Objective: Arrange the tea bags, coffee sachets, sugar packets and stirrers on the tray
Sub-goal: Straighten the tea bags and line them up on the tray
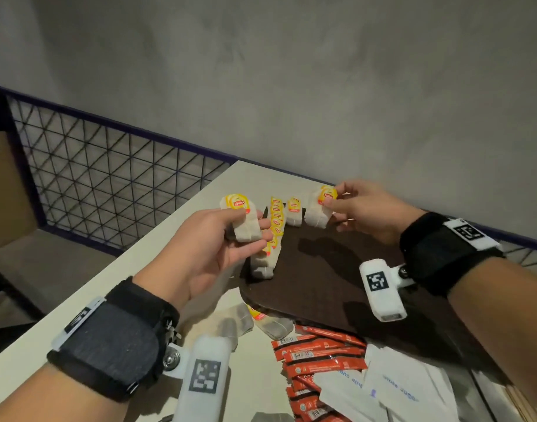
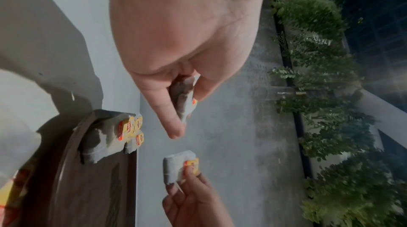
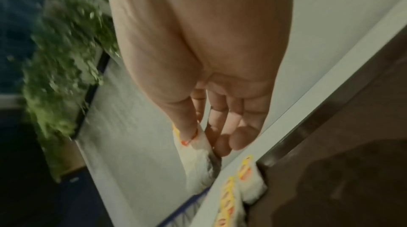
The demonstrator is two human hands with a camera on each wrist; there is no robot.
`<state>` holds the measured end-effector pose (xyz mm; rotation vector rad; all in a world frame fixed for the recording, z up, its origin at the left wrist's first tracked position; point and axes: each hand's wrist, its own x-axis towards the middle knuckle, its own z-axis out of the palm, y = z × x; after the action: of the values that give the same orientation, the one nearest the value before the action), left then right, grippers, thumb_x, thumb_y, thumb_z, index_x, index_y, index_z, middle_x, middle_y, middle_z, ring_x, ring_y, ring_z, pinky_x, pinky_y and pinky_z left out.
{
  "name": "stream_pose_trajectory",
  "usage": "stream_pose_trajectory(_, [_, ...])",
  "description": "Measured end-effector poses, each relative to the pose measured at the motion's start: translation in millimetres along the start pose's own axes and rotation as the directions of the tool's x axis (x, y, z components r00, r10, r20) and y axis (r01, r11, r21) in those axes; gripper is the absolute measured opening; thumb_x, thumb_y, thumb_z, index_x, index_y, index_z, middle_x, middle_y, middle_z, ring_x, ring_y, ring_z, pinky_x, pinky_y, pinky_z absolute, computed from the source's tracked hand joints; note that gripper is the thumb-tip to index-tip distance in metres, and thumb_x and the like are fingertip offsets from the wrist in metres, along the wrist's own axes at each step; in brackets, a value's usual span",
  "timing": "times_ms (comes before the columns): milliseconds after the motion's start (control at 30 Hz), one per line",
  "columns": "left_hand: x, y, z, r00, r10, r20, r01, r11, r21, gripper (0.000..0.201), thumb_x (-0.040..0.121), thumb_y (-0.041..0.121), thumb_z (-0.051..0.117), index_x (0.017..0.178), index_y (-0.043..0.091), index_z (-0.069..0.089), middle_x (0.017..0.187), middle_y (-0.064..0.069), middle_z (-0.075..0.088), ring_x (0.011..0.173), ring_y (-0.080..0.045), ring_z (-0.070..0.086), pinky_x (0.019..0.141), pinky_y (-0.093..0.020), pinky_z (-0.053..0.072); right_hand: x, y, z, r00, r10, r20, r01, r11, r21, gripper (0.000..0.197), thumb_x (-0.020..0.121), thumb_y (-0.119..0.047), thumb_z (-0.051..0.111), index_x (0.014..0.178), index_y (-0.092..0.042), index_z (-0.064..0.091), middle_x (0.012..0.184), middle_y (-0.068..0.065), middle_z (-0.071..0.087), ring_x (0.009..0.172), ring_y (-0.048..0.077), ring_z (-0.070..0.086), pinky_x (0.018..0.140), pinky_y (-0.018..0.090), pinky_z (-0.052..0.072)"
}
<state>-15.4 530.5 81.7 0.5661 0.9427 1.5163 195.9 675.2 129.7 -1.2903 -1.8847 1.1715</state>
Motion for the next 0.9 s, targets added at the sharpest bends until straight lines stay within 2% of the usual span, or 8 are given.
stream_pose_trajectory(133, [3.9,3.1,-4.5,0.999,0.02,-0.038,-0.023,0.998,-0.057,0.029,0.107,0.016,0.049,0.118,-0.004,0.067,0.103,-0.02,0.079,0.089,-0.028,0.079,0.059,-0.027,0.062,41.9,13.4,9.6,0.986,0.145,0.077,-0.136,0.984,-0.112,0.018,0.097,-0.005,0.064,0.087,-0.016,0.052,0.072,0.005,0.061,0.05,0.009,0.055,0.061,0.032,0.048])
stream_pose_trajectory(267, [7.3,5.0,-5.3,0.999,0.028,-0.041,-0.031,0.995,-0.091,0.03,0.108,0.016,0.047,0.116,-0.004,0.067,0.1,-0.019,0.079,0.083,-0.027,0.08,0.057,-0.027,0.062,63.1,25.2,23.6,0.973,0.201,0.114,-0.18,0.97,-0.165,0.018,0.096,-0.004,0.064,0.089,-0.016,0.053,0.077,0.008,0.059,0.06,0.015,0.059,0.06,0.03,0.047])
stream_pose_trajectory(467, [9.2,1.7,-2.2,0.999,0.004,-0.036,-0.007,0.997,-0.082,0.029,0.107,0.016,0.047,0.118,-0.003,0.067,0.099,-0.017,0.08,0.081,-0.026,0.08,0.055,-0.026,0.061,78.7,32.2,34.1,0.962,0.266,0.058,-0.252,0.951,-0.178,0.018,0.095,-0.007,0.067,0.094,-0.015,0.051,0.085,0.013,0.057,0.069,0.021,0.061,0.061,0.032,0.052])
stream_pose_trajectory(533, [8.9,1.5,-1.1,0.999,0.004,-0.032,-0.006,0.996,-0.088,0.029,0.107,0.016,0.047,0.118,-0.002,0.067,0.099,-0.018,0.08,0.081,-0.026,0.08,0.055,-0.026,0.061,80.3,30.3,35.5,0.954,0.292,0.062,-0.278,0.946,-0.168,0.018,0.093,-0.004,0.068,0.089,-0.012,0.052,0.092,0.016,0.055,0.076,0.025,0.061,0.064,0.035,0.056])
stream_pose_trajectory(633, [9.1,2.1,-0.9,1.0,0.005,-0.03,-0.007,0.995,-0.097,0.029,0.107,0.016,0.047,0.115,-0.002,0.068,0.099,-0.018,0.08,0.081,-0.025,0.08,0.056,-0.027,0.062,80.4,27.1,39.6,0.948,0.316,0.036,-0.304,0.933,-0.191,0.018,0.083,0.007,0.069,0.079,-0.006,0.057,0.089,0.018,0.056,0.076,0.027,0.063,0.067,0.034,0.061])
stream_pose_trajectory(767, [8.1,1.9,-1.3,1.0,0.006,-0.03,-0.009,0.995,-0.102,0.029,0.107,0.016,0.047,0.115,-0.002,0.068,0.099,-0.018,0.08,0.083,-0.026,0.08,0.055,-0.027,0.061,74.3,21.5,46.8,0.939,0.344,-0.012,-0.339,0.92,-0.194,0.014,0.086,0.005,0.073,0.091,0.0,0.061,0.093,0.019,0.059,0.085,0.031,0.065,0.062,0.034,0.06])
stream_pose_trajectory(833, [7.5,1.9,-1.5,1.0,0.009,-0.03,-0.012,0.994,-0.108,0.028,0.107,0.015,0.047,0.117,-0.002,0.067,0.099,-0.019,0.079,0.084,-0.027,0.08,0.056,-0.027,0.061,73.1,19.4,51.4,0.938,0.346,-0.013,-0.34,0.916,-0.214,0.015,0.086,0.007,0.073,0.095,0.002,0.062,0.099,0.021,0.062,0.089,0.032,0.067,0.065,0.035,0.061])
stream_pose_trajectory(900, [7.0,2.0,-1.4,1.0,0.01,-0.026,-0.013,0.994,-0.113,0.029,0.107,0.015,0.047,0.117,-0.002,0.067,0.099,-0.019,0.079,0.085,-0.027,0.08,0.056,-0.027,0.062,73.3,18.7,56.0,0.94,0.34,-0.014,-0.334,0.912,-0.24,0.014,0.085,0.01,0.072,0.094,0.004,0.064,0.102,0.024,0.068,0.091,0.032,0.071,0.075,0.038,0.063])
